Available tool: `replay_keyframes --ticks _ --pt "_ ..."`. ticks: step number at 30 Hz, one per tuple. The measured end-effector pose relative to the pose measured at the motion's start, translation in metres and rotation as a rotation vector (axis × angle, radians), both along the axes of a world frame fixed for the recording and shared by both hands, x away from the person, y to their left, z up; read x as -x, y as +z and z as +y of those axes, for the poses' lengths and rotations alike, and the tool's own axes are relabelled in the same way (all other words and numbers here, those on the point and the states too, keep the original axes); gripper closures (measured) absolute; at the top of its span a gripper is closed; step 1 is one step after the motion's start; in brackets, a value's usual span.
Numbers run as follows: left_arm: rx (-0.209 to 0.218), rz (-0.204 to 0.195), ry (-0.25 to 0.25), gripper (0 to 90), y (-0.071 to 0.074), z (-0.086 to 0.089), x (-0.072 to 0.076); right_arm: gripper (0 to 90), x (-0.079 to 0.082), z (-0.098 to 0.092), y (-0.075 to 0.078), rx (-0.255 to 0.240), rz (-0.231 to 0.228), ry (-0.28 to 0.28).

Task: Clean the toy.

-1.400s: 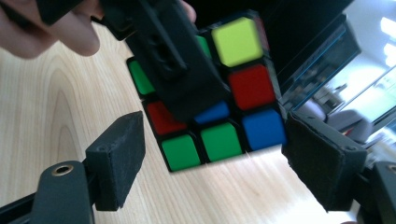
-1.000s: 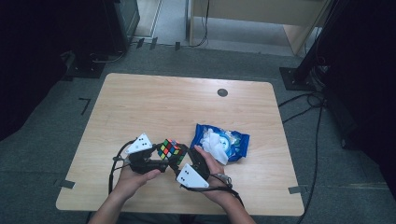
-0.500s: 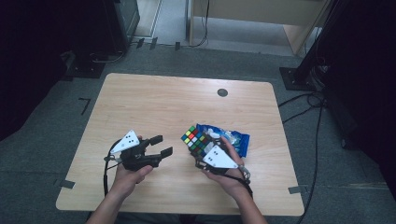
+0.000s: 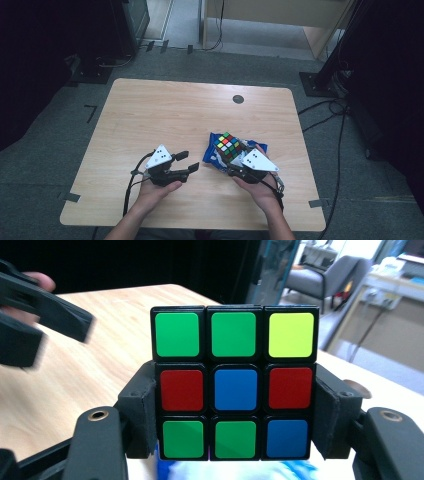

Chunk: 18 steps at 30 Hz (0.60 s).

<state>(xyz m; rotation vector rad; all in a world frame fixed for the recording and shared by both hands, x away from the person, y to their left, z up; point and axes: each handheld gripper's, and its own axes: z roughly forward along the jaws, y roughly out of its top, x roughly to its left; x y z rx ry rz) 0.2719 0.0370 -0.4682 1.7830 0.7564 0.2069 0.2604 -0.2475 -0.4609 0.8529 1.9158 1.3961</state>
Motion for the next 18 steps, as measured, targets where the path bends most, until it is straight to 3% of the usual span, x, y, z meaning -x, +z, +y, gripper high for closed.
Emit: replay_keyframes --ticks 4,10,14,18 --pt "-0.064 -0.039 0.008 37.0 -0.005 -0.001 0.002 34.7 0.000 0.014 0.002 -0.089 0.063 0.000" --pt "-0.129 -0.082 0.006 35.7 -0.011 -0.006 0.004 34.7 0.005 0.036 0.009 -0.192 0.109 0.035" --pt "-0.129 -0.144 -0.020 34.2 -0.007 -0.007 0.009 34.7 0.008 0.048 0.008 -0.189 0.131 0.053" --pt "-0.129 -0.189 -0.047 33.0 -0.005 -0.010 0.013 34.7 0.010 0.057 0.005 -0.220 0.179 0.065"
